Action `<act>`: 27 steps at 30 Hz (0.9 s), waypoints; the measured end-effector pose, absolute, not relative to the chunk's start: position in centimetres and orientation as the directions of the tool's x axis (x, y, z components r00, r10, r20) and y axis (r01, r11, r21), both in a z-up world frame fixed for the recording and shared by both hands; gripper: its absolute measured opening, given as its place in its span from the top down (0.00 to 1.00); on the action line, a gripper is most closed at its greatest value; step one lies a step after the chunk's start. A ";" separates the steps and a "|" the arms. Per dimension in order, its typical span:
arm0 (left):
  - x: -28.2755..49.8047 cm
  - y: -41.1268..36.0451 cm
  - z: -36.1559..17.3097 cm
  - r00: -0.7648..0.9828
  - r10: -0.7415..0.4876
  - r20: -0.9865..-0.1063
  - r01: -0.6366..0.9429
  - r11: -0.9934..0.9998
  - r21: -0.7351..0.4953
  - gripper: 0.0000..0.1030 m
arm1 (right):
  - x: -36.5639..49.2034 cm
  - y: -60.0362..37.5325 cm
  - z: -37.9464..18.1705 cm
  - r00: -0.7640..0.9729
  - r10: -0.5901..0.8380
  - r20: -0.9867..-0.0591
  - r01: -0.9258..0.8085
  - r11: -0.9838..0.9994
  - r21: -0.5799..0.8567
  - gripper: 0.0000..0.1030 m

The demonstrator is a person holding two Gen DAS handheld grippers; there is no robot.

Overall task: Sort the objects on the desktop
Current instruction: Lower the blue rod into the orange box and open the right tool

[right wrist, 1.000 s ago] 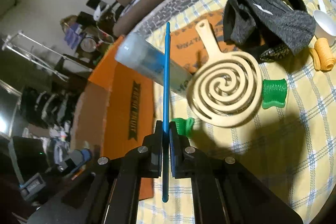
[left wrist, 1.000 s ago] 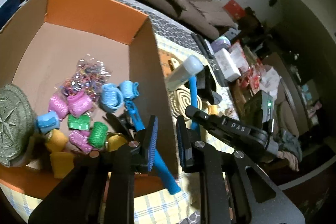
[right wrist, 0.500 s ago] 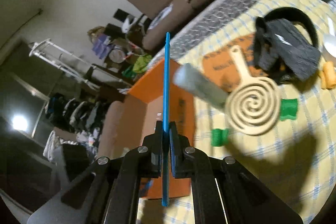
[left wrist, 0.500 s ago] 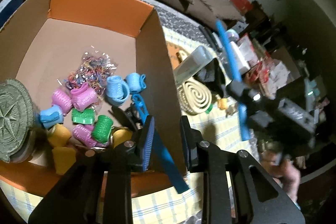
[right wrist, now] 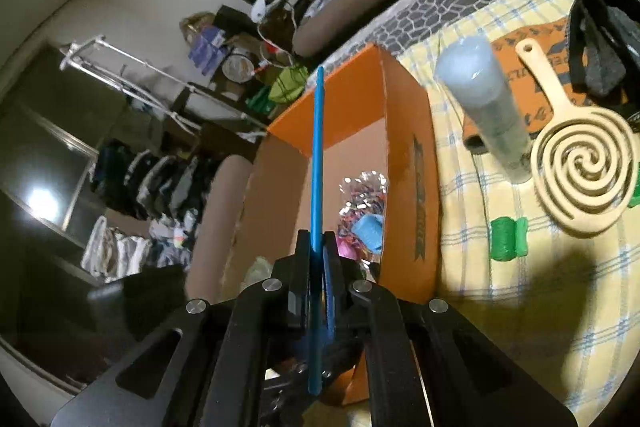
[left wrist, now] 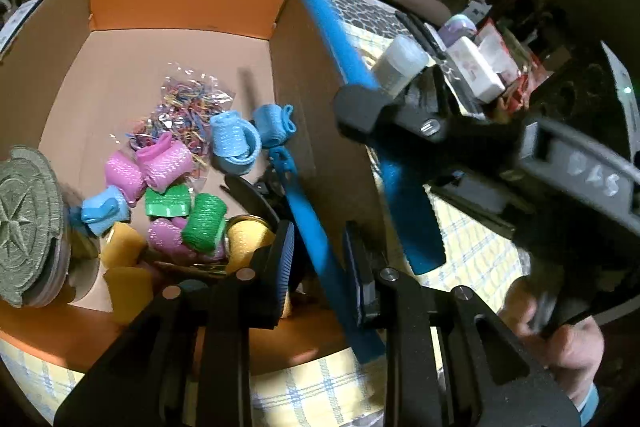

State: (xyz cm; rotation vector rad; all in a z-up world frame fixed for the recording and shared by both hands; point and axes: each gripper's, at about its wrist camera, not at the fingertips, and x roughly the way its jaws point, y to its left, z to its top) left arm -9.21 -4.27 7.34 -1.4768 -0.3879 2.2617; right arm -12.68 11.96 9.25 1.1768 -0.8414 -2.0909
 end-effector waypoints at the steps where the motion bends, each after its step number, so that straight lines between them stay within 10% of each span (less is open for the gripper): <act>1: -9.2 -4.6 7.4 -0.360 0.478 -0.801 -0.175 -0.878 -0.445 0.79 | -12.8 11.9 8.9 -0.435 -0.735 -0.521 0.181 -0.638 0.749 0.93; 27: -6.7 -5.2 10.4 -0.365 0.478 -0.799 -0.314 -0.871 -0.377 0.81 | -12.4 12.2 10.5 -0.473 -0.630 -0.616 0.221 -0.761 0.610 0.69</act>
